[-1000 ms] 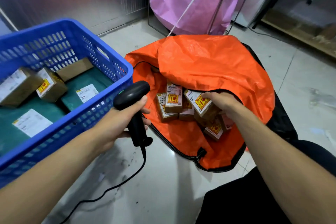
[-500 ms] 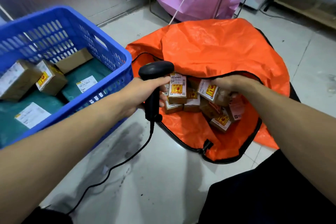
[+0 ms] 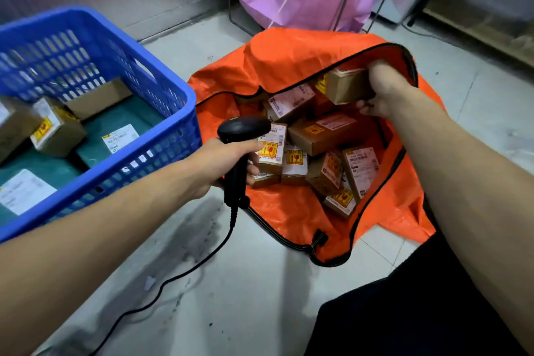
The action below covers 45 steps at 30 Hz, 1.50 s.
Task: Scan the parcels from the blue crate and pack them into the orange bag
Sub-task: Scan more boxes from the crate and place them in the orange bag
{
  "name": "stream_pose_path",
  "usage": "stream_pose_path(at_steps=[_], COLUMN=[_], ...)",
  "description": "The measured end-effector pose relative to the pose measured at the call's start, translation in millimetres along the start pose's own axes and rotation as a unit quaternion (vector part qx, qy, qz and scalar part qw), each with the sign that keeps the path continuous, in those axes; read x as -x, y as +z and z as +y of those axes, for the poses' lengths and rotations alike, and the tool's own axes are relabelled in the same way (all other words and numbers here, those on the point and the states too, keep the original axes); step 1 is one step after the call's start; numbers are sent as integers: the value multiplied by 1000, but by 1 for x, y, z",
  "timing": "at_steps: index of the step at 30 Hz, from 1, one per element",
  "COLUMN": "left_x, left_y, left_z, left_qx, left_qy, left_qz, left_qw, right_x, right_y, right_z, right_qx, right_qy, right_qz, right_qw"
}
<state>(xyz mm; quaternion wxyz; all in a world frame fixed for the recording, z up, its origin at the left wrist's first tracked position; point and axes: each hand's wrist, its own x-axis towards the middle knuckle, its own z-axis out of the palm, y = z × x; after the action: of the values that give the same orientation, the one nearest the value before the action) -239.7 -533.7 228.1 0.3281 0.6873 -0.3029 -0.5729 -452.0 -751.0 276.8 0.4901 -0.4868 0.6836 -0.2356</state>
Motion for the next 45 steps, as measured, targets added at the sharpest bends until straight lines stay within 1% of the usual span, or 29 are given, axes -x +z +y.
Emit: stream_pose_path(at_steps=[1, 3, 4, 6, 8, 10, 11, 12, 14, 16, 18, 20, 24, 25, 27, 28, 30, 32, 33, 36, 39, 42, 44, 45], left_x=[1, 2, 3, 4, 4, 5, 5, 6, 6, 6, 7, 7, 8, 9, 12, 15, 21, 32, 37, 58, 82, 104, 116, 124], left_y=[-1, -3, -4, -5, -6, -7, -8, -9, -10, -11, -11, -12, -15, -16, -18, -19, -22, -25, -27, -40, -62, -88, -100, -108], left_z=[1, 3, 4, 6, 7, 7, 8, 8, 8, 8, 9, 9, 11, 12, 15, 17, 20, 24, 26, 33, 35, 31, 31, 30], left_qx=[4, 7, 7, 10, 16, 21, 23, 23, 22, 20, 17, 18, 32, 38, 43, 42, 40, 55, 63, 64, 72, 75, 87, 92], left_qy=[0, 3, 4, 6, 5, 5, 5, 6, 7, 7, 9, 12, 20, 22, 26, 29, 39, 59, 72, 104, 120, 129, 134, 137], left_qz=[4, 9, 8, 7, 7, 6, 6, 6, 6, 10, 13, 17, 21, 22, 25, 27, 35, 49, 56, 60, 72, 108, 130, 142], left_qw=[1000, 1000, 1000, 1000, 1000, 1000, 1000, 1000, 1000, 1000, 1000, 1000, 999, 999, 998, 998, 998, 996, 994, 991, 988, 983, 979, 976], right_x=[-1, -3, -5, -5, -4, -5, -6, -7, -6, -5, -6, -6, 2, 6, 16, 20, 32, 44, 49, 70, 96, 120, 137, 149], right_y=[2, 7, 9, 13, 15, 14, 13, 12, 10, 8, 11, 18, 31, 33, 35, 36, 37, 38, 39, 44, 56, 82, 101, 111], right_z=[0, 3, 6, 13, 22, 30, 33, 34, 31, 27, 27, 28, 28, 28, 27, 27, 25, 23, 21, 13, 5, -4, -12, -18], right_qx=[-38, -39, -8, 98, 213, 247, 239, 202, 77, -23, -71, -69, 22, 58, 174, 250, 385, 456, 467, 461, 413, 337, 269, 243], right_qy=[-2, -13, -19, -26, -14, 7, 16, 29, 65, 98, 102, 79, 45, 36, 14, -4, -43, -62, -64, -76, -108, -196, -235, -254], right_qz=[8, 22, 27, 16, -17, -46, -47, -42, -32, -34, -32, -32, -88, -101, -115, -116, -117, -146, -170, -230, -289, -283, -277, -281], right_qw=[999, 999, 999, 995, 977, 968, 970, 978, 994, 994, 992, 994, 995, 993, 978, 961, 914, 875, 865, 853, 857, 876, 892, 893])
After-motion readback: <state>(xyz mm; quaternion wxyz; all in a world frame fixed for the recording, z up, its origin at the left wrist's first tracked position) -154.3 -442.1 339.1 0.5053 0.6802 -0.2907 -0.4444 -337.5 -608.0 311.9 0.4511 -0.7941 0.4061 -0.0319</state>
